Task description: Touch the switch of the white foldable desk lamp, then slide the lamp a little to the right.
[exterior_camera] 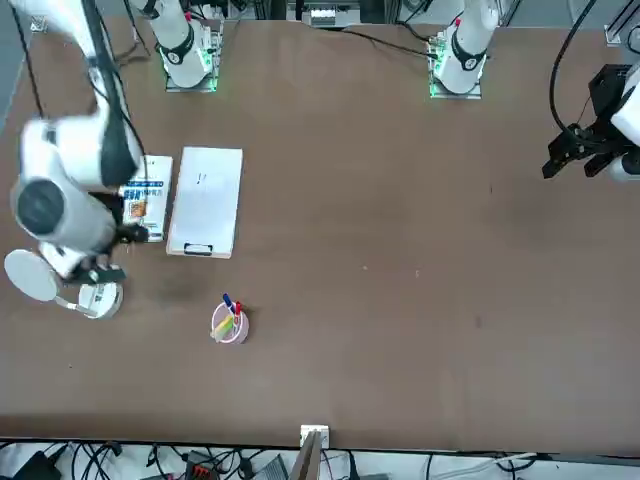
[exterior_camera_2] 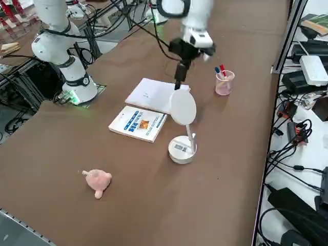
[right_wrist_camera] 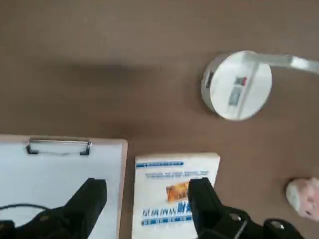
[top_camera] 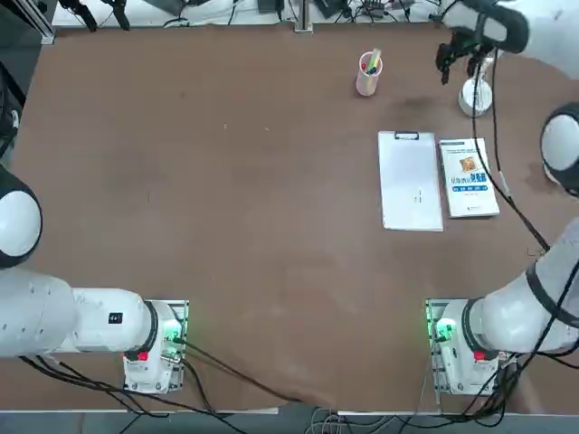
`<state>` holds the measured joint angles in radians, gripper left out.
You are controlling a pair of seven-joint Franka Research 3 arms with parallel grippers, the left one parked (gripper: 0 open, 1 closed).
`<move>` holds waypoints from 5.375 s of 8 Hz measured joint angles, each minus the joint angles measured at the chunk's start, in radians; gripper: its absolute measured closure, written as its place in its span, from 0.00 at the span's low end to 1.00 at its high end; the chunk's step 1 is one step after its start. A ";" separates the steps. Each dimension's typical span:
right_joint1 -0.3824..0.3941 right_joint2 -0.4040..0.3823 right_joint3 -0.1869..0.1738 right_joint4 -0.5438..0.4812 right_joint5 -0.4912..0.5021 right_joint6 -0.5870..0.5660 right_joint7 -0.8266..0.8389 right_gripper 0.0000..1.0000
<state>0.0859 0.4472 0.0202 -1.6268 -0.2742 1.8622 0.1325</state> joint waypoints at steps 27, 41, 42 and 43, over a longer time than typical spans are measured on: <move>-0.089 0.210 -0.077 -0.149 -0.305 0.580 0.064 0.00; -0.042 0.125 -0.064 -0.113 -0.316 0.519 -0.055 0.00; -0.036 0.112 -0.063 -0.094 -0.319 0.465 -0.141 0.00; -0.029 0.107 -0.062 -0.066 -0.326 0.404 -0.249 0.00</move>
<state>0.0573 0.5546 -0.0416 -1.6924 -0.6004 2.2661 -0.1167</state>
